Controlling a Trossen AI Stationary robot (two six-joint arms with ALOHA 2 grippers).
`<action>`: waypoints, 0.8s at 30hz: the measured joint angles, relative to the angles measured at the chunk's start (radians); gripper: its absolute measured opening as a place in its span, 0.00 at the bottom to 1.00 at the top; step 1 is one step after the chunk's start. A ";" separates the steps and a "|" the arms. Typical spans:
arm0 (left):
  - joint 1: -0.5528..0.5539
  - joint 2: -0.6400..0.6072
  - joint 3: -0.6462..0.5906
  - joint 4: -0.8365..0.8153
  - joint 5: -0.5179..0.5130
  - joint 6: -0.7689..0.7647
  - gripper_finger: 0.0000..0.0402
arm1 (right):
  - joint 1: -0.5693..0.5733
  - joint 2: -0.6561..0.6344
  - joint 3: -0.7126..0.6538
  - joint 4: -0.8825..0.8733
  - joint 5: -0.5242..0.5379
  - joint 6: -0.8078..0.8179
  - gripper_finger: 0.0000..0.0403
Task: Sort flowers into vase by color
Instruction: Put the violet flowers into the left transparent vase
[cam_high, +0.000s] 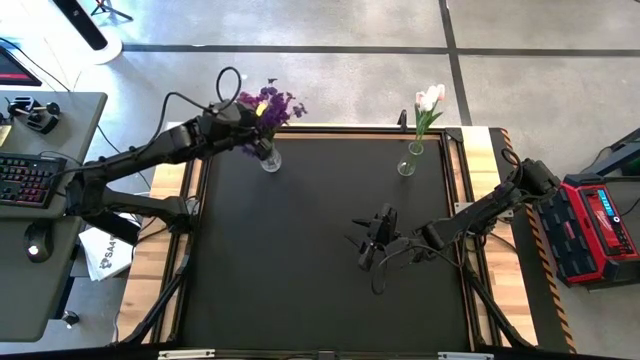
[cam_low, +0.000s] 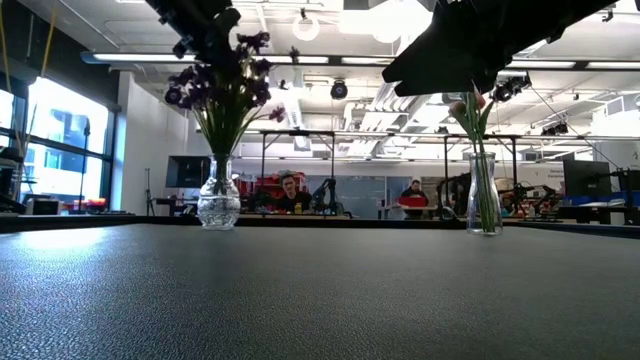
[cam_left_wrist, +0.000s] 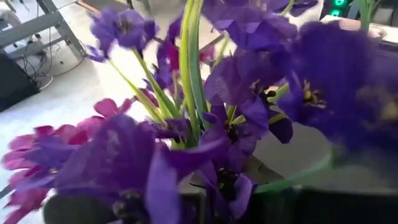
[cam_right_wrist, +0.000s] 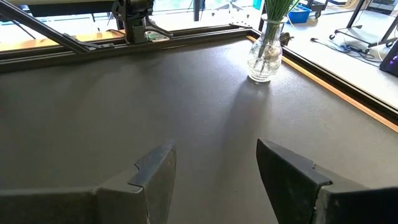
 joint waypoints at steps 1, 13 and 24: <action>0.000 0.000 -0.006 0.000 -0.003 0.000 0.03 | 0.000 0.000 0.000 0.000 0.000 0.000 0.51; -0.006 0.003 -0.018 -0.015 0.025 -0.008 0.19 | 0.000 0.000 0.000 0.000 0.000 0.000 0.51; -0.012 0.003 0.092 -0.186 0.109 -0.051 0.55 | 0.000 0.000 0.000 0.000 0.000 -0.003 0.51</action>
